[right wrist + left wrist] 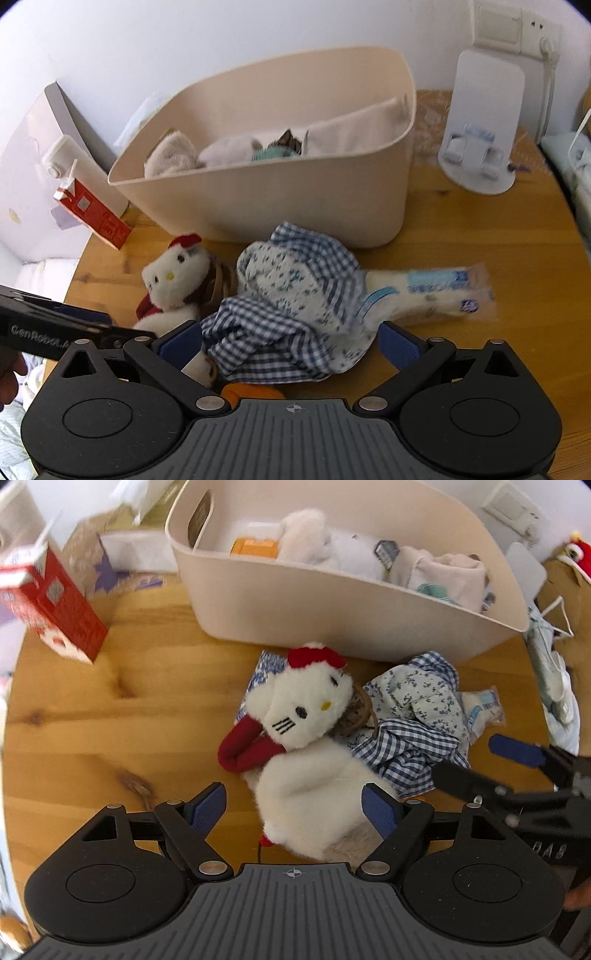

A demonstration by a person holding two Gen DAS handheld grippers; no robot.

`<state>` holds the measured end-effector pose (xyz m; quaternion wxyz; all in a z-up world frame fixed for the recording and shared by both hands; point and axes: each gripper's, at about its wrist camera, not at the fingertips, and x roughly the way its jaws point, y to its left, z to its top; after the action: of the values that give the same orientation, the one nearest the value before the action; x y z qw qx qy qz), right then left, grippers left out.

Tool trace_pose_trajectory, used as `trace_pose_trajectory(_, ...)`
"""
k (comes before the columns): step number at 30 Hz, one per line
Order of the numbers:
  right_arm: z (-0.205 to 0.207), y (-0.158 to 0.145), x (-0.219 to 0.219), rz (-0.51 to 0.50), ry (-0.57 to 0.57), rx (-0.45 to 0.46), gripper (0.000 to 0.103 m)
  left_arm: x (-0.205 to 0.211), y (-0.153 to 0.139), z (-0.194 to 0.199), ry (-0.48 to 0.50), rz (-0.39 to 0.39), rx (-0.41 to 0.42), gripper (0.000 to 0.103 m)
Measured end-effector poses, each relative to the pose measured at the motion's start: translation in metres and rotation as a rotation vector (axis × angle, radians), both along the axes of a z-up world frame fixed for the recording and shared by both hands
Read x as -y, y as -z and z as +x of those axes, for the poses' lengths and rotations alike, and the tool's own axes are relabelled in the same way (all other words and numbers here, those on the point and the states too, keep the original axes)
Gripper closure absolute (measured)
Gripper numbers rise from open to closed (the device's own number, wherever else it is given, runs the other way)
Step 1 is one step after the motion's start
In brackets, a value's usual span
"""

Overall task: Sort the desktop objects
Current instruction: 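Move both tools back toward the remaining toys and clothes, then grasp the Hello Kitty plush with the left tool while the right tool grasps the gingham cloth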

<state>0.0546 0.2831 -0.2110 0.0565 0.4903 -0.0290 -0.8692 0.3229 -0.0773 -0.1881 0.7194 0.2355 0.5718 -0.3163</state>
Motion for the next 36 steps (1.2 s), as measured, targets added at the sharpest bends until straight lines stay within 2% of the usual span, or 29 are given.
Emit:
trace_pose_trajectory(5,-0.001,0.008,0.003,0.027,-0.004,0.007,0.000,0.002,0.018,0.003,-0.023,0.023,-0.032,0.021)
trace_pose_trajectory(10,-0.006,0.015,-0.002,-0.001,0.039,0.030,0.003,0.002,0.029,0.008,-0.052,0.008,-0.056,0.021)
trace_pose_trajectory(15,-0.011,0.019,-0.002,0.002,0.056,0.047,0.012,0.000,0.034,0.015,-0.040,-0.020,-0.070,0.022)
trace_pose_trajectory(17,-0.012,0.020,-0.002,0.006,0.059,0.054,0.025,0.000,0.034,0.016,-0.023,-0.032,-0.072,0.028)
trace_pose_trajectory(18,-0.012,0.021,-0.003,0.003,0.058,0.065,0.037,0.000,0.034,0.015,-0.015,-0.040,-0.078,0.036)
trace_pose_trajectory(19,-0.013,0.023,-0.004,-0.015,0.049,0.080,0.057,0.001,0.034,0.015,-0.004,-0.050,-0.088,0.047)
trace_pose_trajectory(20,-0.013,0.024,-0.004,-0.033,0.040,0.091,0.072,0.002,0.033,0.015,0.008,-0.062,-0.103,0.051)
trace_pose_trajectory(25,-0.010,0.021,0.008,0.014,-0.007,0.072,0.087,0.007,0.028,0.012,0.043,-0.061,-0.108,0.077)
trace_pose_trajectory(28,-0.009,0.016,0.011,0.028,-0.034,0.059,0.093,0.004,0.026,0.009,0.046,-0.061,-0.105,0.081)
trace_pose_trajectory(36,0.000,0.000,0.009,0.000,-0.062,0.046,0.096,-0.006,0.013,0.008,0.119,-0.055,-0.074,0.086)
